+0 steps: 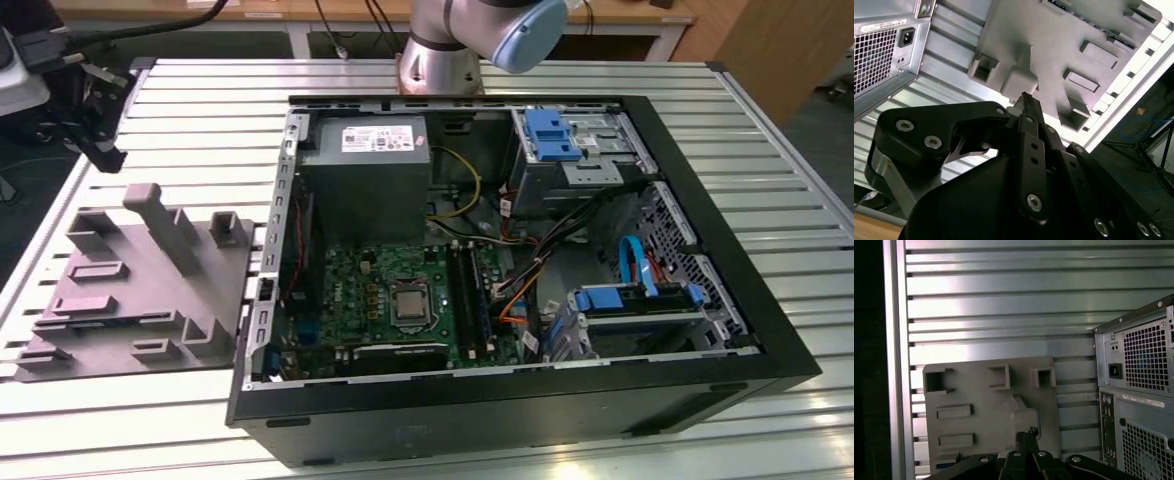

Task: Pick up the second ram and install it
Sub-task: 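Reach for the second ram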

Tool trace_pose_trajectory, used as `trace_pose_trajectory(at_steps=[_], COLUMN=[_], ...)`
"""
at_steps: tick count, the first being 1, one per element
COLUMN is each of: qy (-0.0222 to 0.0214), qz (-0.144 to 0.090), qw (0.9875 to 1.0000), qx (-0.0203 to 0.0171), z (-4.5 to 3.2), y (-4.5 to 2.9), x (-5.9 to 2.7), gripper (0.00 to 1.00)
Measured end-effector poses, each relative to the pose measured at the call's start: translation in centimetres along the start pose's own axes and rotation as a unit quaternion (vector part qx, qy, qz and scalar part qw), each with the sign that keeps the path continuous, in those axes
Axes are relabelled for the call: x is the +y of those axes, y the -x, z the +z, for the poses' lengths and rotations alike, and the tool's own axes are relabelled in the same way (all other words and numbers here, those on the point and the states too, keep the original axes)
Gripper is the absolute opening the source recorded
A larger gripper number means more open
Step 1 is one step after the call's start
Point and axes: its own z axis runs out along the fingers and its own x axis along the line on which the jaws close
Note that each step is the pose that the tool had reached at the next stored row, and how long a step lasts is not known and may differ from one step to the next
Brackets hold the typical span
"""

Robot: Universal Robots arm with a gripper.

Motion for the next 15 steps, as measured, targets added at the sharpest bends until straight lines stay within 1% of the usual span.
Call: trace_pose_trajectory(at_steps=[7, 15], qy=[0.0, 0.0], qz=[0.0, 0.0], qw=[1.0, 1.0], qx=[0.0, 0.0], z=[0.39, 0.88], y=[-1.09, -1.94], x=[-0.48, -1.26], gripper=[0.1, 0.1])
